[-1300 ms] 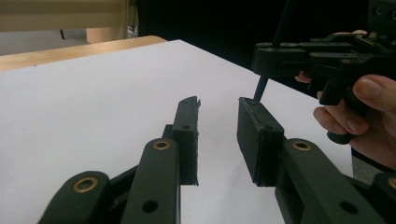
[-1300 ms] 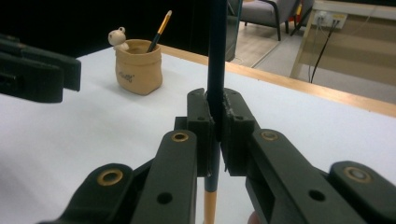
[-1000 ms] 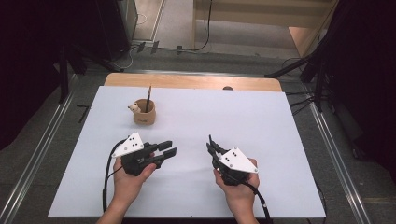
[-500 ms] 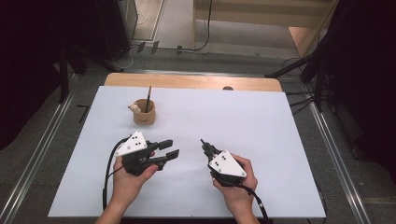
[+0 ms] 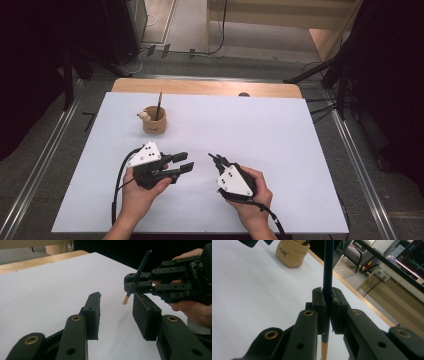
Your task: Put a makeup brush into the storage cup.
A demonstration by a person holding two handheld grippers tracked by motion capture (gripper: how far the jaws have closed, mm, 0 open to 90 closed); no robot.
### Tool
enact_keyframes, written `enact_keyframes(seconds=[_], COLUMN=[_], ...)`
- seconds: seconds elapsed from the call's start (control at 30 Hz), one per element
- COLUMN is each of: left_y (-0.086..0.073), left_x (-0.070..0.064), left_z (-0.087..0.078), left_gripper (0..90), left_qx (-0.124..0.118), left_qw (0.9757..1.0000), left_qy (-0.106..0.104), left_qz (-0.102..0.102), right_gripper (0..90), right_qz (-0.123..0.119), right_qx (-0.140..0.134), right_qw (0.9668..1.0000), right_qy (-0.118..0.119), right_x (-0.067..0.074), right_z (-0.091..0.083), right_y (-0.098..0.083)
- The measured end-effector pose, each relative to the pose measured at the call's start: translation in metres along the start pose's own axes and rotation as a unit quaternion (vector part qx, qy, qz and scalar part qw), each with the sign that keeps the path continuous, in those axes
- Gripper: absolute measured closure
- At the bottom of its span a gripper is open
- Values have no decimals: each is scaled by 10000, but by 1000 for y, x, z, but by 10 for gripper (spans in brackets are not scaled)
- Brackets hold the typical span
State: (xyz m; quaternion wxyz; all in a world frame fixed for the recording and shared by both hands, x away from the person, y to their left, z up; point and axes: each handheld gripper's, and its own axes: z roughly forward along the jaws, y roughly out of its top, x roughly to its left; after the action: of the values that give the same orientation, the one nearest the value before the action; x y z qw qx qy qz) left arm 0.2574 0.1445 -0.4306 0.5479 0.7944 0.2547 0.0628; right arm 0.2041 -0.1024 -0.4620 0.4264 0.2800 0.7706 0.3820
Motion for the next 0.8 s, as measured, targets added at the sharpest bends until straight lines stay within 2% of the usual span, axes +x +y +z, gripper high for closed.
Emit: enact_keyframes(seconds=[0.17, 0.23, 0.3, 0.4, 0.57, 0.8], left_y=[1, 2, 2, 3, 6, 8], left_x=[-3, -4, -4, -6, -10, -14], left_z=[0, 1, 1, 2, 2, 4], left_gripper=[588, 587, 587, 587, 594, 616], left_qx=[23, 39, 53, 48, 78, 163], left_qw=[10000, 10000, 9999, 9999, 9998, 9996], left_qy=[-32, -64, -73, -110, -205, -222], left_qz=[21, 30, 46, 23, -21, -68], right_gripper=[851, 851, 851, 852, 852, 853], right_qz=[-198, -312, -320, -455, -730, -1173], right_qx=[-75, -124, -97, -4, 12, 92], right_qw=[9997, 9992, 9992, 9988, 9971, 9928], right_qy=[-102, -214, -205, -184, -218, -238], right_x=[4, 6, 7, 10, 14, 23], right_z=[0, 0, 0, 2, 3, 4], right_y=[0, 0, 0, 0, 1, 2])
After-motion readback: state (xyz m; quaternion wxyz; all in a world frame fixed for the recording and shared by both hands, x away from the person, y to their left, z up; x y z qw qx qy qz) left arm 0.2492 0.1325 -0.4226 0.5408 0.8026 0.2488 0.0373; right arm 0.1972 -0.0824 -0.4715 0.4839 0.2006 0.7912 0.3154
